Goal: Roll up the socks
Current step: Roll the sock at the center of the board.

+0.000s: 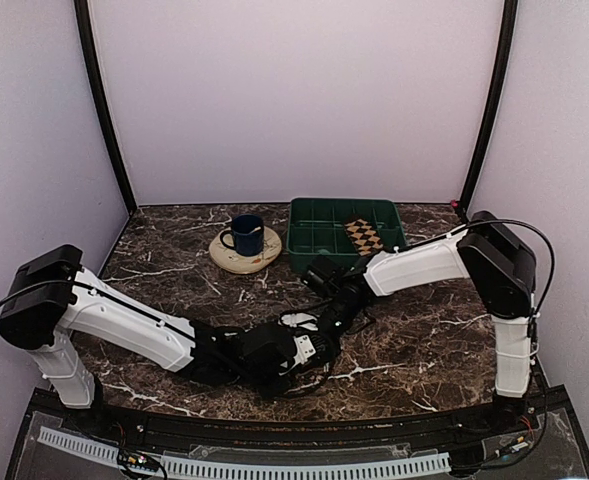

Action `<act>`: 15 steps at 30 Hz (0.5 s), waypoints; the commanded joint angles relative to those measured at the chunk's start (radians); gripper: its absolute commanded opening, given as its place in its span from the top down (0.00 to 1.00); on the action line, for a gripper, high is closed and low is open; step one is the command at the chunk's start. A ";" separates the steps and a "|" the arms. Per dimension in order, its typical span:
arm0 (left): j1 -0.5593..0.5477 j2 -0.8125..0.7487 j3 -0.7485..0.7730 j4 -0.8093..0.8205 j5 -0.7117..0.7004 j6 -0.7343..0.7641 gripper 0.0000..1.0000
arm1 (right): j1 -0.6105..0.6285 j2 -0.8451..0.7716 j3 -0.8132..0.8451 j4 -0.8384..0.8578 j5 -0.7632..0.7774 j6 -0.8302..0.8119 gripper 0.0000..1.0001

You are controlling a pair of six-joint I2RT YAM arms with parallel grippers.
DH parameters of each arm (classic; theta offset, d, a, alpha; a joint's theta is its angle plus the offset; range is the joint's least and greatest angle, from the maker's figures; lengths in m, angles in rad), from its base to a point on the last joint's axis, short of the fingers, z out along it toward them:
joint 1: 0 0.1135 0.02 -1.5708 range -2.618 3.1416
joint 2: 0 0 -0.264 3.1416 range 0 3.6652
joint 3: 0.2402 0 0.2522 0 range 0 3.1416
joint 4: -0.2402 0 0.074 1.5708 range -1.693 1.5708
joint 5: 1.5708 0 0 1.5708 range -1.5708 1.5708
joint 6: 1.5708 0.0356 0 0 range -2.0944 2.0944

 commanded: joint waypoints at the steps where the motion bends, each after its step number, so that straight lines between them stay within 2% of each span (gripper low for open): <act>1: 0.010 0.135 -0.034 -0.170 0.146 0.010 1.00 | 0.018 0.001 -0.082 -0.018 0.019 0.083 0.71; 9: 0.025 0.134 -0.027 -0.176 0.143 0.003 1.00 | -0.021 -0.062 -0.146 0.047 -0.011 0.123 0.63; 15: 0.030 0.132 -0.033 -0.168 0.141 -0.011 1.00 | -0.041 -0.085 -0.193 0.074 -0.019 0.140 0.62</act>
